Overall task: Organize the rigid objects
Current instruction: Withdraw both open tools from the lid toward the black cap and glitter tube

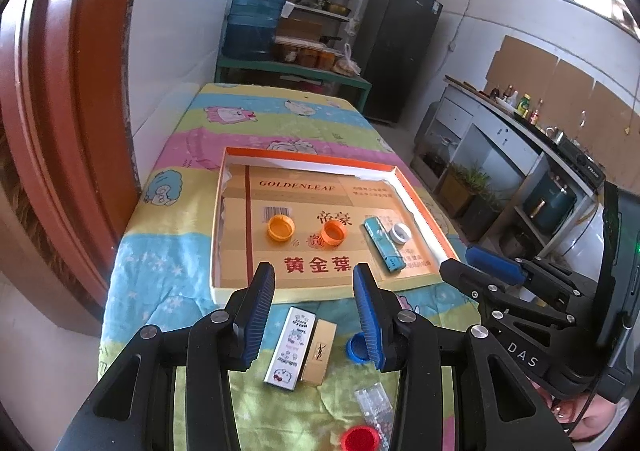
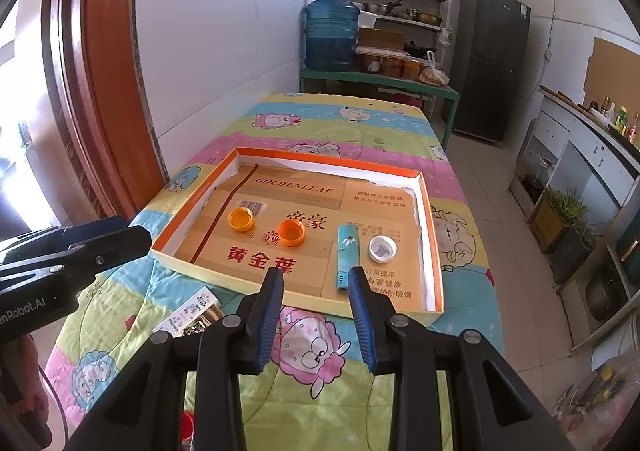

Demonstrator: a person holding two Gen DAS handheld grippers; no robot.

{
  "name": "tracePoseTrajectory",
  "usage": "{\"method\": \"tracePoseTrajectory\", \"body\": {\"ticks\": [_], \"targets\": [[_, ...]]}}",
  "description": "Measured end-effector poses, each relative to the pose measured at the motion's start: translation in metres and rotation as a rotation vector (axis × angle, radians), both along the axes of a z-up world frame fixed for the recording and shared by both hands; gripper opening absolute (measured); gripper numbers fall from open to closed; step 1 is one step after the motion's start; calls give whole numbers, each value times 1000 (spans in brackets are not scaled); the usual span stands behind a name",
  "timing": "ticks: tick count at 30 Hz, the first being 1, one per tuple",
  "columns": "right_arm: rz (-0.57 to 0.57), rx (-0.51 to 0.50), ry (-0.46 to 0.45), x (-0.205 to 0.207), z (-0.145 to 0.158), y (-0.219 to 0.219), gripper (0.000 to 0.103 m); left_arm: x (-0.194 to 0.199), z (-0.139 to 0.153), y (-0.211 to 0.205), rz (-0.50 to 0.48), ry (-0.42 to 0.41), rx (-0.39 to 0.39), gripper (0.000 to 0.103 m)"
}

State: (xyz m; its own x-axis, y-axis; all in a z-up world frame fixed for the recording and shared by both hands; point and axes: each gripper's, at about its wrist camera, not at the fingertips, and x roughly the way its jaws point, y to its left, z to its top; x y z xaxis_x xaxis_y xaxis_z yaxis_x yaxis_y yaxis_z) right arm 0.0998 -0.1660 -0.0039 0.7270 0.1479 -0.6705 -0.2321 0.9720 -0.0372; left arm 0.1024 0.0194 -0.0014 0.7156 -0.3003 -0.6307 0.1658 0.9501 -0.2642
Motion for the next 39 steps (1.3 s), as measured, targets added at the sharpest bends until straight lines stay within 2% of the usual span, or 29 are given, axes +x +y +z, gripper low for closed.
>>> {"method": "tracePoseTrajectory", "body": {"ticks": [6, 7, 8, 10, 24, 34, 39], "targets": [[5, 0, 7, -6, -1, 4, 34, -10, -2, 7, 15, 2, -5, 42], [5, 2, 11, -8, -2, 4, 38, -11, -4, 10, 18, 5, -8, 42], [6, 4, 16, -8, -3, 4, 47, -11, -5, 12, 21, 9, -10, 42], [7, 10, 27, -11, -5, 4, 55, -13, -8, 15, 27, 15, -11, 42], [28, 20, 119, -34, -38, 12, 55, -43, -34, 19, -13, 47, -11, 42], [33, 18, 144, -49, -52, 18, 55, -98, -54, -5, -153, 8, 35, 42], [27, 22, 144, -54, -55, 16, 55, -125, -66, -29, -239, -12, 100, 42]]}}
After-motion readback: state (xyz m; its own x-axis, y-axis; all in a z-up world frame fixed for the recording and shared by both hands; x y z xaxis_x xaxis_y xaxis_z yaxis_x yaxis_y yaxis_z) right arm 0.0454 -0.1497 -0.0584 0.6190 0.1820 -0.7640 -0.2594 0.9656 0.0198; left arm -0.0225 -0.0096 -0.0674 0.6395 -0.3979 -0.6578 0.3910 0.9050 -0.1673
